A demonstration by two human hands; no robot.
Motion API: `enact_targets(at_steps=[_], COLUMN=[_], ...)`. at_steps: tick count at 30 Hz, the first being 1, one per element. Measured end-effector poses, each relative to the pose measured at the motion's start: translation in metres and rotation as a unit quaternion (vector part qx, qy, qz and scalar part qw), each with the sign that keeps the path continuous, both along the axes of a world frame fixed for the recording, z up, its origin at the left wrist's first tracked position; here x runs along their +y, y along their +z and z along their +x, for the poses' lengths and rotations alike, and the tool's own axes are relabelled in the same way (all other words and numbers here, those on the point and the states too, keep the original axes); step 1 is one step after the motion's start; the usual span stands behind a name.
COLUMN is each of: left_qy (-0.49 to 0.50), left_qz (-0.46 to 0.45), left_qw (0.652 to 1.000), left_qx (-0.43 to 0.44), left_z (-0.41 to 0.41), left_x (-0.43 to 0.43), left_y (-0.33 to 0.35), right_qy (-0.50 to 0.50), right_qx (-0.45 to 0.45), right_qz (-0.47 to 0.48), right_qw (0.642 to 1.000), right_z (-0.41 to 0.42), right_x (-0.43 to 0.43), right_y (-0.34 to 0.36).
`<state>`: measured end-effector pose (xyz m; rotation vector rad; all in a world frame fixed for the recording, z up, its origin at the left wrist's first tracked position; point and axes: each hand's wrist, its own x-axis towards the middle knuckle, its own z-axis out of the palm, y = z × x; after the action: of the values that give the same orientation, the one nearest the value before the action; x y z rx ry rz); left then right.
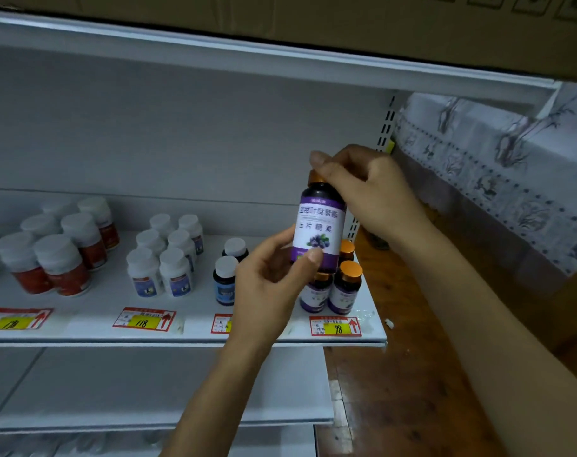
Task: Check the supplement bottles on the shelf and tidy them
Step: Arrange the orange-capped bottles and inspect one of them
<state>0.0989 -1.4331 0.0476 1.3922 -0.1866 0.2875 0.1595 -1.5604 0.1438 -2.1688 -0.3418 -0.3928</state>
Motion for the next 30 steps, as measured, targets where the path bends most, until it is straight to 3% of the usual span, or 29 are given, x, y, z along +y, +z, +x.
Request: enact_targets(at_steps=[3,6,12,16,24,28,30], left_qy=[-0.092,-0.164,-0.235,-0.299,-0.280,-0.292,-0.270], left_qz=[-0.166,-0.268,-0.407,-0.467,-0.444,-0.429,-0.403], left_qw=[0.977,0.937,0.855,0.804,0.823,0.831,0.852], left_qx=[0.101,0.153,0.221,0.214,0.219,0.199,0.196], left_z=[-0.001,-0.004,-0.007,-0.004,-0.004,-0.001,-0.001], left_x=[0.000,0.002,-0.001,0.001,0.002,0.007,0.009], left_y=[0.003,0.007,0.007,-0.002,-0.004,-0.003,0.000], right_qy=[0.087,0.113,0.098,0.110,0.136,0.154,0.160], right_qx=[0.126,0.161,0.146,0.125,0.100,0.131,0.141], right_qz=[0.166,0.260,0.244,0.223,0.217,0.262,0.279], right_qw=[0.974,0.945,0.954,0.960,0.962,0.944,0.936], right_z=[-0.010,-0.015,-0.022,-0.029,-0.032,-0.028,-0.026], right_x=[-0.003,-0.007,-0.006,-0.002,0.000,-0.003,-0.004], right_y=[-0.007,-0.020,-0.033,-0.035,-0.036,-0.041,-0.045])
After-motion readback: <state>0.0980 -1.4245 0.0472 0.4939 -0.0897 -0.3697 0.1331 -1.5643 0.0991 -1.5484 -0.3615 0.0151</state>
